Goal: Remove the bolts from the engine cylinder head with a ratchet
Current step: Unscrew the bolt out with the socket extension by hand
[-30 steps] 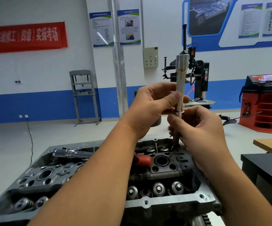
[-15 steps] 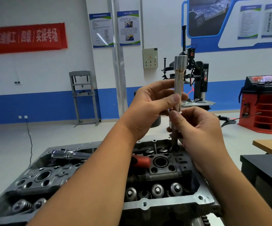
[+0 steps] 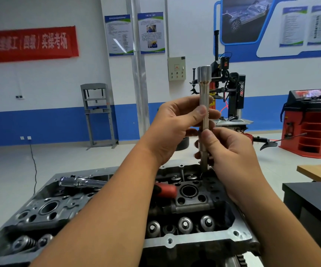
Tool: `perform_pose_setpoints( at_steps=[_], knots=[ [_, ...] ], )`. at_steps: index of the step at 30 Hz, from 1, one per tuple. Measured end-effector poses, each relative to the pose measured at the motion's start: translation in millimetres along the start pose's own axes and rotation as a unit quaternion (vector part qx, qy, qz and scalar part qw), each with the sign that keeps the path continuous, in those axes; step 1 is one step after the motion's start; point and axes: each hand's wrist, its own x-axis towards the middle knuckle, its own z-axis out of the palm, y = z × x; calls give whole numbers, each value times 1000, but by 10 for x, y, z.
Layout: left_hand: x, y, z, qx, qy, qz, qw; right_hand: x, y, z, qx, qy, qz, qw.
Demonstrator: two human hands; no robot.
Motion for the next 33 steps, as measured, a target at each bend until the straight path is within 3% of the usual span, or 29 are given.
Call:
perform_pose_setpoints(
  at_steps=[8,14,20,25,33],
  knots=[
    [8,4,-3,14,78,2,997,4,36,-33,6,30,3,1000],
    [21,-8,0,-19,30,11,999,7,20,1,-2,2,16,1000],
    [21,-14,-10,21,81,30,996,-6,29,-22,-12,14,7,1000],
    [17,-23,-4,-10,-5,-5,1000,11,38,-14,-36,-7,4,999],
    [14,-19,15,28,70,24,997,5,34,-14,-9,15,10,1000]
  ],
)
